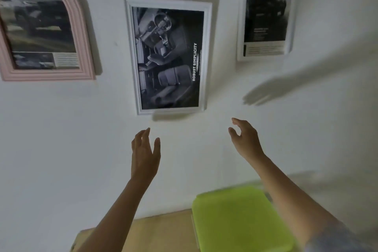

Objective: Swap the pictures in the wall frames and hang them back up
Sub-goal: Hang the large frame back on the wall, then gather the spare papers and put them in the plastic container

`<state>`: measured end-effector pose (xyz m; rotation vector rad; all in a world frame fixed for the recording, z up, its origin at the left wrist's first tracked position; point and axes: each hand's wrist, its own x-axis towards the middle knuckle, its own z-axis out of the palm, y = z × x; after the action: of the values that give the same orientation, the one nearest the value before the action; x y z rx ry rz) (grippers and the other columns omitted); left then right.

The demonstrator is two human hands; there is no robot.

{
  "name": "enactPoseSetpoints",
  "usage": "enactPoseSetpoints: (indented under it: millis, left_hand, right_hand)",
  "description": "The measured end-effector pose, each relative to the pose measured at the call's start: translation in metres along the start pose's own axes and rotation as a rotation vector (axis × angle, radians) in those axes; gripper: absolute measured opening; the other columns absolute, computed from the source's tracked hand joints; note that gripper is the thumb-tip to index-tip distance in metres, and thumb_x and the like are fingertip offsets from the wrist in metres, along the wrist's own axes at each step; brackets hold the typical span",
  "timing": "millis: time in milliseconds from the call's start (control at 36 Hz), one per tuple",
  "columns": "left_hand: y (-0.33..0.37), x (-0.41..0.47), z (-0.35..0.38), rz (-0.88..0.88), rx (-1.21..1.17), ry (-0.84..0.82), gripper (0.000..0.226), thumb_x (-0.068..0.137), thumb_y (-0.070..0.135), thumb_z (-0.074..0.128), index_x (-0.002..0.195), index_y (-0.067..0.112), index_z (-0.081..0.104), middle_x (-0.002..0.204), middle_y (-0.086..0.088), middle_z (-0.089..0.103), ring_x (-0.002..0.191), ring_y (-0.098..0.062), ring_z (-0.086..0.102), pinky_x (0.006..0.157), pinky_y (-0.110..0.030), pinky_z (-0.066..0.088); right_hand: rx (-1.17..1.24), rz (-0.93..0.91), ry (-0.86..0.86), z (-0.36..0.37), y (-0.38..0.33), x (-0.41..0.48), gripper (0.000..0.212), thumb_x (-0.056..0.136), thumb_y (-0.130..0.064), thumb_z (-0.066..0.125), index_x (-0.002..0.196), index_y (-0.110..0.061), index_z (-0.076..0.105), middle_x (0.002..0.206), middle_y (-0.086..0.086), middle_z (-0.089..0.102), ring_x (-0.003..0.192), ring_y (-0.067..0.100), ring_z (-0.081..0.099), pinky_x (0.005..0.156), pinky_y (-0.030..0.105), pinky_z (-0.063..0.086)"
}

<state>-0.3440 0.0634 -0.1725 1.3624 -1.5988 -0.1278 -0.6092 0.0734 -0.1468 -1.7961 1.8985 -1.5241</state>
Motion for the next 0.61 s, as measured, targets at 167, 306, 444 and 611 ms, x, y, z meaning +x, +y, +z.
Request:
enactPoseSetpoints:
  millis: [167,306,444,611]
  left_hand:
    - [-0.021,-0.072,0.065,-0.067,0.109,-0.302,0.05,0.097,0.034,0.04,0.14,0.009,0.035,0.143,-0.009,0.036,0.133,-0.025,0.029,0.103,-0.037,0.033]
    - [-0.035,-0.129,0.129,-0.146,0.226,-0.505,0.053,0.096,0.036,0.041,0.141,0.008,0.033,0.142,-0.012,0.036,0.132,-0.028,0.032,0.102,-0.038,0.032]
    - [-0.058,-0.179,0.183,-0.231,0.361,-0.661,0.061,0.095,0.042,0.041,0.144,0.008,0.026,0.146,-0.017,0.032,0.137,-0.031,0.026,0.111,-0.041,0.027]
    - [-0.064,-0.216,0.215,-0.358,0.397,-0.711,0.072,0.095,0.046,0.038,0.147,0.005,0.01,0.152,-0.021,0.014,0.142,-0.033,0.01,0.114,-0.042,0.018]
  right_hand:
    - [-0.159,0.234,-0.136,-0.015,0.091,-0.06,0.042,0.093,-0.016,0.048,0.134,-0.007,0.043,0.136,0.01,0.047,0.126,0.026,0.042,0.104,0.034,0.033]
    - [-0.328,0.338,-0.303,-0.017,0.179,-0.094,0.046,0.093,-0.018,0.046,0.137,-0.006,0.038,0.142,0.013,0.041,0.133,0.025,0.034,0.108,0.032,0.027]
    - [-0.407,0.42,-0.472,-0.009,0.25,-0.12,0.049,0.093,-0.02,0.045,0.14,-0.009,0.035,0.144,0.012,0.037,0.134,0.026,0.031,0.107,0.037,0.033]
    - [-0.424,0.464,-0.602,0.005,0.297,-0.137,0.057,0.097,-0.027,0.041,0.145,-0.004,0.02,0.152,0.009,0.024,0.14,0.024,0.021,0.112,0.037,0.027]
